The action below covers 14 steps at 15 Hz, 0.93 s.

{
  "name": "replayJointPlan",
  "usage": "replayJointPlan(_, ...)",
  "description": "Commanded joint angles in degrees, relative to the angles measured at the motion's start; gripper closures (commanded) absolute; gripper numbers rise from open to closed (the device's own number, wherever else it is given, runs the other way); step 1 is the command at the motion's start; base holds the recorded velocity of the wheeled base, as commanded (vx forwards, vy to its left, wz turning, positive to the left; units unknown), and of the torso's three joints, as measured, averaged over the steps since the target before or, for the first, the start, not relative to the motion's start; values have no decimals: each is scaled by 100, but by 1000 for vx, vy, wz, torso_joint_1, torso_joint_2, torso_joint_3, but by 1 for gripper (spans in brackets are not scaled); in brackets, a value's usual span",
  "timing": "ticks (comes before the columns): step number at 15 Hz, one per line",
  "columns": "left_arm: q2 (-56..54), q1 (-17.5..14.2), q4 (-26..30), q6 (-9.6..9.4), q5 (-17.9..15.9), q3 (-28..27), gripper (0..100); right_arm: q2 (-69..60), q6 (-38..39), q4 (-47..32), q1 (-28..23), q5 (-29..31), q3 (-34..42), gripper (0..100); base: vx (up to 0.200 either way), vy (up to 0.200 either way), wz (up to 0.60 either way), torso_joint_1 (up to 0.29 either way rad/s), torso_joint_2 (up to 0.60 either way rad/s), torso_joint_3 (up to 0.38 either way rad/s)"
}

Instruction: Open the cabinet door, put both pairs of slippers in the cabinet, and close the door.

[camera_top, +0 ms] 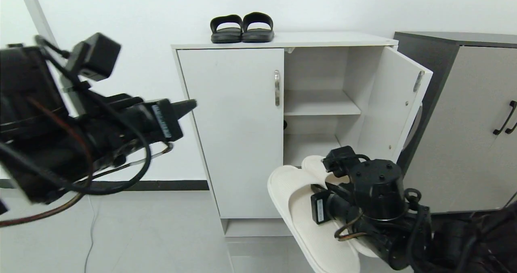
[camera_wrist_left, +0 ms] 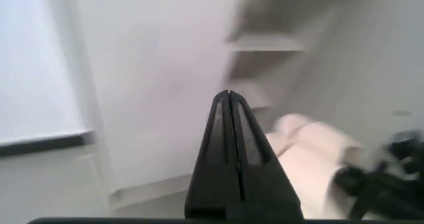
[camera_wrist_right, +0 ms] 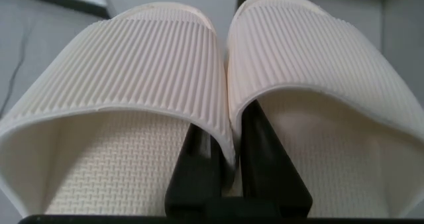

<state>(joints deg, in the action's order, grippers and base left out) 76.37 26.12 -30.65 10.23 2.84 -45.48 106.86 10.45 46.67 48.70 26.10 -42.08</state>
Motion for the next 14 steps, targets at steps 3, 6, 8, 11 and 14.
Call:
replayJointPlan(3, -2390, -969, 683, -425, 1896, 1648, 100, 977, 124, -193, -106, 1108, -925, 100, 0, 0, 0, 0, 0, 0)
replayJointPlan(6, -4183, -1988, 1096, -768, 2203, 2817, 100, 986, 115, -202, -142, 1292, -960, 100, 0, 0, 0, 0, 0, 0)
replayJointPlan(8, -5238, -2419, 1535, -821, 2194, 3520, 100, 986, 107, -202, -142, 1363, -942, 100, 0, 0, 0, 0, 0, 0)
replayJointPlan(11, -6644, -2674, 2520, -838, 2203, 4003, 100, 1047, 107, -202, -142, 1371, -942, 100, 0, 0, 0, 0, 0, 0)
replayJointPlan(14, -7470, -2709, 2863, -1005, 2027, 4469, 100, 1065, 107, -202, -142, 1371, -933, 100, 0, 0, 0, 0, 0, 0)
